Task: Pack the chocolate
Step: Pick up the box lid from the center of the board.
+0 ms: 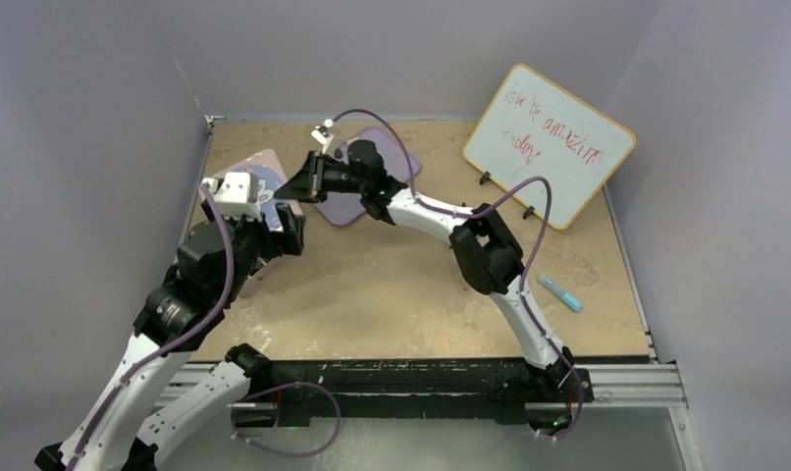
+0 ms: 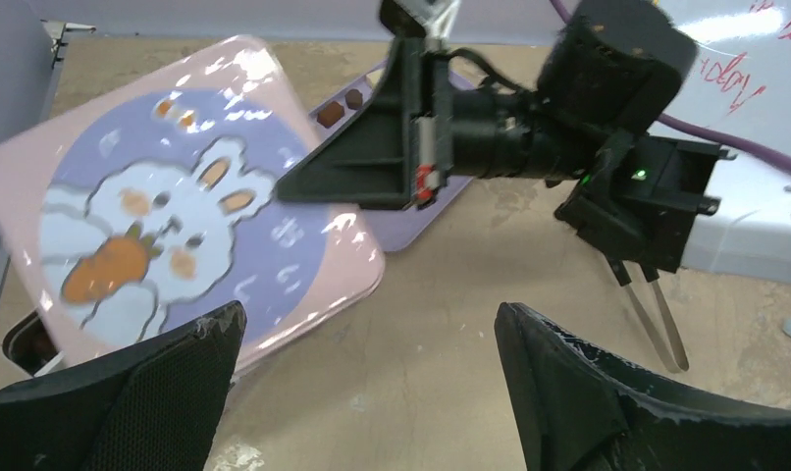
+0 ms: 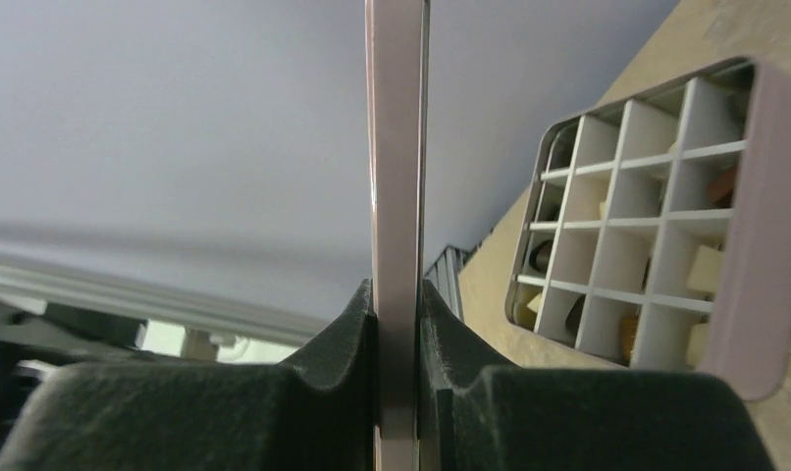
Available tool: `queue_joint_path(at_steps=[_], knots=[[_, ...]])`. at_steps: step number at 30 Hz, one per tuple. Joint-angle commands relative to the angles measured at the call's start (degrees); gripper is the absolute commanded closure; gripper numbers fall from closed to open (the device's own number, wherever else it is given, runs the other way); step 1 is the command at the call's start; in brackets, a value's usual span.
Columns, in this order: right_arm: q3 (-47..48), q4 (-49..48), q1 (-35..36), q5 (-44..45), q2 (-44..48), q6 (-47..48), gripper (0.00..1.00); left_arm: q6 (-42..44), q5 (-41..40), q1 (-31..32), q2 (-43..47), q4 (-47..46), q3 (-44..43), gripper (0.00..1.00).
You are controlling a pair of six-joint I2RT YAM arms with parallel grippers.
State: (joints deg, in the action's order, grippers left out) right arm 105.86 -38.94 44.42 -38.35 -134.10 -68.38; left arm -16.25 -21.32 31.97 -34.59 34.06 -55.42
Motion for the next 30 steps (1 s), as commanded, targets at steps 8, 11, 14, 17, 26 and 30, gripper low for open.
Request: queue_joint_path(at_steps=[8,11,14,17,26,30], knots=[[29.7,35.8,3.6,-9.0,-11.8,15.9,1.0,3.5,-2.3,0.2,-12.6,-3.3,-15.6,0.0],[30.6,35.4,3.9,-9.6,-12.6,15.2,1.0,3.6,-3.7,-0.1,-18.2,-4.3,-17.5,0.0],[31.6,34.0,4.5,-11.5,-13.2,14.8,1.0,2.2,1.1,-3.9,-24.9,-3.3,-21.6,0.0],[30.6,31.9,4.6,-13.7,-13.3,12.8,1.0,-1.5,13.5,-14.5,-29.5,-3.9,-23.3,0.02],[15.8,20.0,-0.1,-16.1,-5.5,8.7,1.0,-12.2,32.4,-34.7,-32.3,-3.8,-17.1,0.19],[12.4,13.3,-3.7,-18.7,-4.4,3.5,1.0,-15.4,31.8,-39.9,-29.2,-4.6,-9.4,0.18]])
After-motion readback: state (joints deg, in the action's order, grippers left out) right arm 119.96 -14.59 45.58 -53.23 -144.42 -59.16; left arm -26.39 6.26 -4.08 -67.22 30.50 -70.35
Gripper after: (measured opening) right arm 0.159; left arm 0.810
